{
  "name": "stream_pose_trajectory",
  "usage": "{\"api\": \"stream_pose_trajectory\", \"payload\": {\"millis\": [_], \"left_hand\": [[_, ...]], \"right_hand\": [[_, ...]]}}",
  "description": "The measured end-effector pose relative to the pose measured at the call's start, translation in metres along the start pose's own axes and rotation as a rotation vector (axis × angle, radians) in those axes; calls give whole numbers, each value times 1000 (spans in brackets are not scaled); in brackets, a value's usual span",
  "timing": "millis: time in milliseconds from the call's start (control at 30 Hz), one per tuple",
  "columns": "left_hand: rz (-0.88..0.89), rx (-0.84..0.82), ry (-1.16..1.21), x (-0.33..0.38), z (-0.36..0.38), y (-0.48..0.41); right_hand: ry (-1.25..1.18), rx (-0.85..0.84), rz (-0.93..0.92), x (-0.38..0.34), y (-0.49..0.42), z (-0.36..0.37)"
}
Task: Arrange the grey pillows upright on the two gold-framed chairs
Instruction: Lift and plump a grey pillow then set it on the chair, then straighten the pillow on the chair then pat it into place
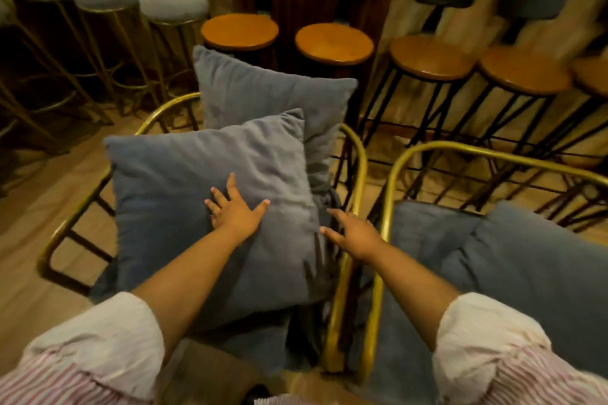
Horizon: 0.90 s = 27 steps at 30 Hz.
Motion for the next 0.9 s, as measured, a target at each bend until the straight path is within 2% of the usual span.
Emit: {"api": "stream_pose_trajectory", "payload": {"millis": [100, 233, 433, 567, 767, 900], "left_hand": [[102, -100, 114, 47, 46, 28], [225, -261, 99, 113, 120, 71], [355, -444, 111, 203, 226, 126], [409, -568, 84, 242, 289, 138], [375, -688, 99, 273, 378, 113], [273, -663, 182, 281, 434, 76]], "right_hand": [[-78, 35, 50, 65, 48, -22], [-237, 108, 139, 163, 108, -45], [-391, 254, 378, 307, 162, -72], [-599, 407, 581, 383, 182, -86], [-786, 612, 919, 488, 180, -85], [-866, 650, 1122, 539, 168, -77]]}}
Point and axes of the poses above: each hand's wrist, its own y-axis away from the middle knuckle, its own z-axis out of the palm, x = y × z, the point moved 3 cm from there along -y, towards the middle knuckle, and after that the axes turned 12 degrees about z, right-handed, at the moved point
